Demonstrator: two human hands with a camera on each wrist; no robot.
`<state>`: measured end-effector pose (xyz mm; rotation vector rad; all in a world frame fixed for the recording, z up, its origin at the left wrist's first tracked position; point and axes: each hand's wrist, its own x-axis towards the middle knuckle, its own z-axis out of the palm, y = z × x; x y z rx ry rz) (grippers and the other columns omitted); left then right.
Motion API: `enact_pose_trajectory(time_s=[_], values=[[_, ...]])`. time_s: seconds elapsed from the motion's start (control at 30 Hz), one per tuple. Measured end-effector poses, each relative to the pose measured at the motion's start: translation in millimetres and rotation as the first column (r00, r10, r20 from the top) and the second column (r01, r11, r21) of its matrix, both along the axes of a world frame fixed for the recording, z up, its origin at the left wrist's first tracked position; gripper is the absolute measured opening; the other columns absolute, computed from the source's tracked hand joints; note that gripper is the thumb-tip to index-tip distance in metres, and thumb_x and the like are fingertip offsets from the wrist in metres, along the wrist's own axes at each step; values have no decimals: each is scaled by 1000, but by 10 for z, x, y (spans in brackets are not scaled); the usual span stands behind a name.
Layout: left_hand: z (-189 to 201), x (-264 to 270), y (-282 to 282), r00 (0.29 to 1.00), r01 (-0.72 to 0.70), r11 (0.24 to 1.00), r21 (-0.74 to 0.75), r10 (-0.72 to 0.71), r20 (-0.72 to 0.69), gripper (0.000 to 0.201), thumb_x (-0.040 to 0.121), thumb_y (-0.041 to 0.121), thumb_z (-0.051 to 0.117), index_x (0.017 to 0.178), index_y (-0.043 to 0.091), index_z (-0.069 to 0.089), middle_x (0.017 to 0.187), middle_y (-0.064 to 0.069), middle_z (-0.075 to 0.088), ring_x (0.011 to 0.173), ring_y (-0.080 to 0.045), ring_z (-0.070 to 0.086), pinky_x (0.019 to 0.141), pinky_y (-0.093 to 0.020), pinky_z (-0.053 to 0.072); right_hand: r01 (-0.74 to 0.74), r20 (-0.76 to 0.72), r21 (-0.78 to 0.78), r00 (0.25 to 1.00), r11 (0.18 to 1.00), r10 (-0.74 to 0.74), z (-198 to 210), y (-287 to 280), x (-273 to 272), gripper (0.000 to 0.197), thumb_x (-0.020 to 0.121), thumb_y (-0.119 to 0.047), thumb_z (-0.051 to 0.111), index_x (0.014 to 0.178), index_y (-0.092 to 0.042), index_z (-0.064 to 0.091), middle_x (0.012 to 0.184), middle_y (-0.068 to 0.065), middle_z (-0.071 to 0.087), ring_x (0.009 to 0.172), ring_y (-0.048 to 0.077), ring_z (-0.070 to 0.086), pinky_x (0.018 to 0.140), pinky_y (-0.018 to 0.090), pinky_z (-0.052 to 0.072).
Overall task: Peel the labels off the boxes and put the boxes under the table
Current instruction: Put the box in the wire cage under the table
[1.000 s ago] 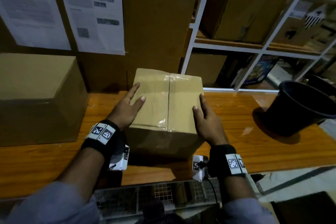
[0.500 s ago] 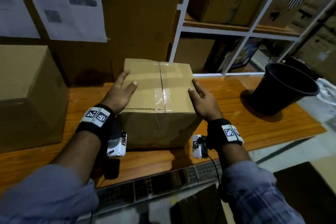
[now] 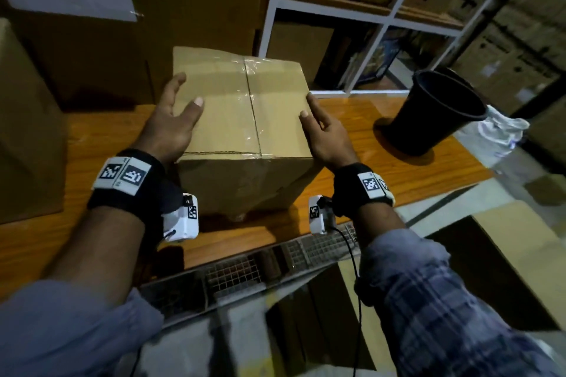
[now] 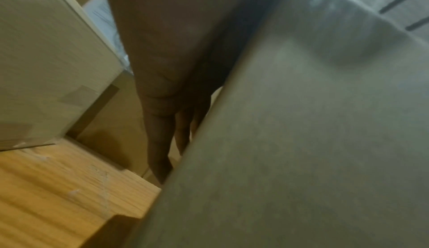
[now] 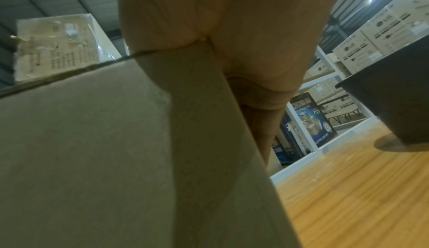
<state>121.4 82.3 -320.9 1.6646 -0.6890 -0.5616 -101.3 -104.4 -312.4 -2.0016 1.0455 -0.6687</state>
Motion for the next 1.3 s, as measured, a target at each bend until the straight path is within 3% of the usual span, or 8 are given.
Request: enact_pose_trajectory(time_s=[0.1,0.27,0.47,0.63,0.87,1.03,1.17,1.3], values=[[11,-138,151,1000,0,999,-32,0,16,57,108,41,49,157,53,23,161,10,30,122,-10,51,90,-28,49,-15,26,-20,1000,1000,16,5,139,-110,58,107,-49,51,161,-39,35,162,-6,45,141,15,48,111,34,44],[29,-523,470,992,-27,998,-61,34,125,59,109,40,47,158,54,18,170,9,19,145,-9,26,110,-32,29,-46,77,-53,996,998,50,-76,495,-471,58,108,-51,47,161,-51,25,163,-8,42,137,16,51,111,42,48],[-33,-1299,953,992,-11,988,-153,31,126,64,108,33,51,153,65,17,167,13,23,144,-14,39,108,-44,46,-32,136,-126,989,992,49,-184,931,-1224,61,104,-47,55,156,-61,26,153,-13,52,130,12,59,107,45,53],[78,-2039,1027,989,-8,986,-167,33,143,66,108,33,50,163,44,16,162,16,32,131,4,46,97,-17,43,77,141,-194,989,978,-50,-13,1028,-1999,54,102,-52,57,154,-51,41,146,-8,62,127,11,62,101,43,57],[228,-3137,884,983,86,994,-72,-72,170,71,104,46,55,157,58,11,166,9,27,143,-20,39,116,-51,40,134,32,-267,991,954,-130,290,995,-3232,60,100,-57,59,154,-36,48,147,-4,61,128,15,61,102,38,54],[4,-3736,661,974,184,983,-28,-178,143,80,102,45,59,165,39,10,166,17,19,151,-10,24,125,-35,22,140,-211,-351,952,926,-223,413,852,-3809,63,96,-56,66,148,-21,59,135,8,70,120,24,66,92,31,48],[-166,-4007,420,958,278,961,5,-278,70,81,106,37,56,166,33,2,138,47,4,138,12,17,105,-2,17,144,-253,-341,937,929,-239,383,735,-4045,58,97,-51,68,143,-17,62,131,13,70,119,31,65,97,43,52],[-371,-4101,228,937,348,937,-19,-347,47,88,103,43,60,164,38,-3,167,21,17,150,-4,29,125,-33,25,109,-383,-401,882,910,-274,235,612,-4187,51,97,-56,64,125,-13,65,120,14,68,109,33,62,84,40,50]])
